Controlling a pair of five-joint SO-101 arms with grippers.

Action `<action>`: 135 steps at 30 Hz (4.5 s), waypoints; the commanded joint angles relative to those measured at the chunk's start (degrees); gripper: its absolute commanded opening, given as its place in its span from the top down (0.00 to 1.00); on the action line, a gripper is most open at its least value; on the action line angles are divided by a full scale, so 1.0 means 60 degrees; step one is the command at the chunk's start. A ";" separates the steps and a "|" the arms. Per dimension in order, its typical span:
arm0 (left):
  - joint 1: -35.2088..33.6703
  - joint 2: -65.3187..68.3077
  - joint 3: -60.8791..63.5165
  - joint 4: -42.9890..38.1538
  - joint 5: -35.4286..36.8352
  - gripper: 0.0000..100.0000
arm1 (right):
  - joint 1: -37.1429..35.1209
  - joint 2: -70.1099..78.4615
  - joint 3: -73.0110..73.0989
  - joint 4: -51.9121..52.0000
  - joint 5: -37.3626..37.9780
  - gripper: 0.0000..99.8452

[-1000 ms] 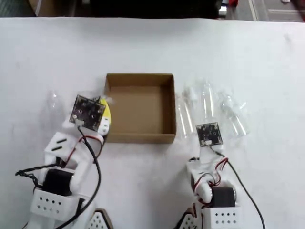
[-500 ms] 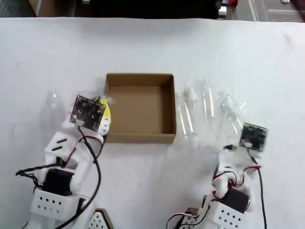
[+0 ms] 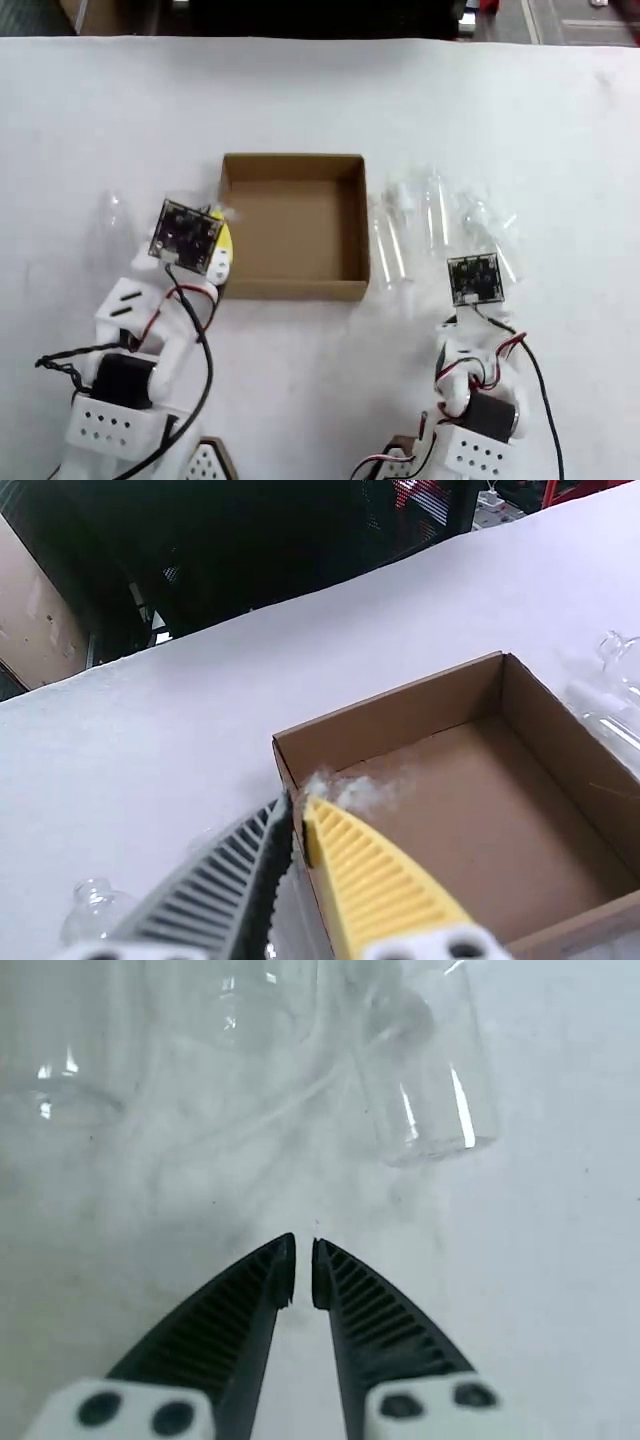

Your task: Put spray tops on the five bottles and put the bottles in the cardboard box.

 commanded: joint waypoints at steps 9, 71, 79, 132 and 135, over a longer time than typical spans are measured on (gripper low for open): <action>-0.0110 0.0037 -0.0015 -0.0293 0.0029 0.98 | -0.0037 -0.0051 0.0029 0.0359 0.0205 0.98; -0.0110 0.0037 0.0601 -0.1055 0.0015 0.98 | 0.1033 -0.0051 -0.0249 0.0564 -0.0484 0.98; -0.0110 0.0081 0.1011 -0.1758 -0.0308 0.98 | 0.1033 -0.0051 -0.0278 0.0549 -0.0484 0.98; -0.0960 0.3509 -0.0249 -0.2769 0.0059 0.97 | 0.0212 -0.0022 -0.2300 -0.2278 -0.0542 0.99; -0.0960 0.3509 -0.0249 -0.2769 0.0059 0.97 | -0.0549 0.0066 -0.3795 -0.1106 -0.0527 0.99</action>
